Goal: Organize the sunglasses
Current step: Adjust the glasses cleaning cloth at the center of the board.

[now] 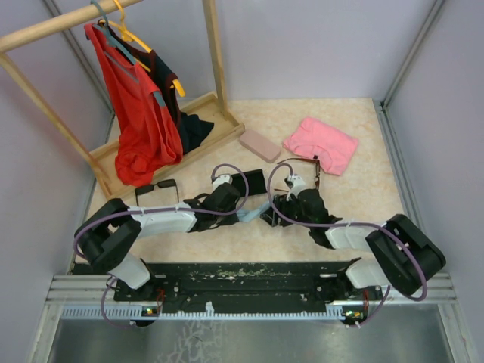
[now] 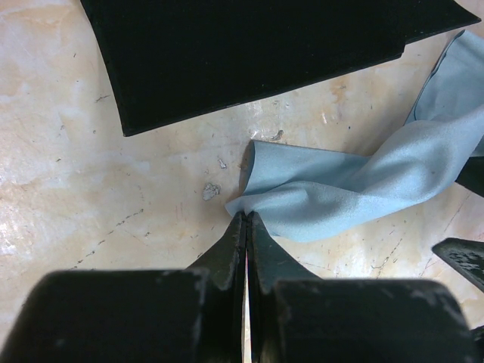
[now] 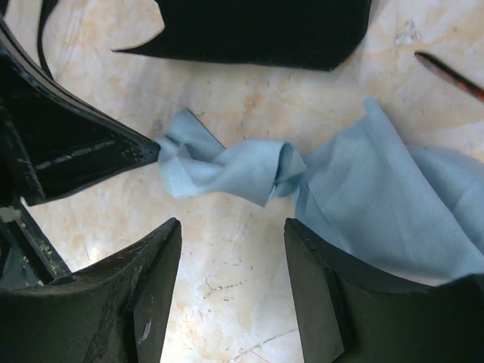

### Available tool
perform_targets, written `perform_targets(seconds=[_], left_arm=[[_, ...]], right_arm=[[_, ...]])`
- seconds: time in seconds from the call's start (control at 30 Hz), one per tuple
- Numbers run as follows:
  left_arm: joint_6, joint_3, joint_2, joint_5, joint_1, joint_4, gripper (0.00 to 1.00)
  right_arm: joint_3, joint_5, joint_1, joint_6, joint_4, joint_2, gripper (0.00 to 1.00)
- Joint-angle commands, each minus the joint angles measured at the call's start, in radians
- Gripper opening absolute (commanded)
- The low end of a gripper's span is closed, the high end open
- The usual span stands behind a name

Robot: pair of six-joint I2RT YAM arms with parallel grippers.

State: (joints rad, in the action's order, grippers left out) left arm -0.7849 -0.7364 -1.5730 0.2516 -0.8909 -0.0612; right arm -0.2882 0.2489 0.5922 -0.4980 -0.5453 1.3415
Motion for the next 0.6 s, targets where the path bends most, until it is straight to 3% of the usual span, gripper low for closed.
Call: perform_targets(seconds=[0.0,0.2,0.4,0.57], left_arm=[[0.015,0.003,-0.003,0.000,0.006,-0.054,0.01],[0.015,-0.005,-0.006,-0.001,0.005,-0.057,0.01],[0.016,-0.011,-0.010,-0.001,0.006,-0.058,0.01],[0.018,-0.018,-0.016,-0.004,0.006,-0.060,0.01]], right_arm=[[-0.008,-0.014,-0.011,-0.005,-0.127,-0.088,0.58],[0.006,-0.108,-0.014,-0.026,-0.086,-0.163,0.61],[-0.010,-0.046,-0.032,-0.013,0.005,-0.125,0.65],[0.031,0.018,-0.038,-0.057,-0.134,-0.066,0.65]])
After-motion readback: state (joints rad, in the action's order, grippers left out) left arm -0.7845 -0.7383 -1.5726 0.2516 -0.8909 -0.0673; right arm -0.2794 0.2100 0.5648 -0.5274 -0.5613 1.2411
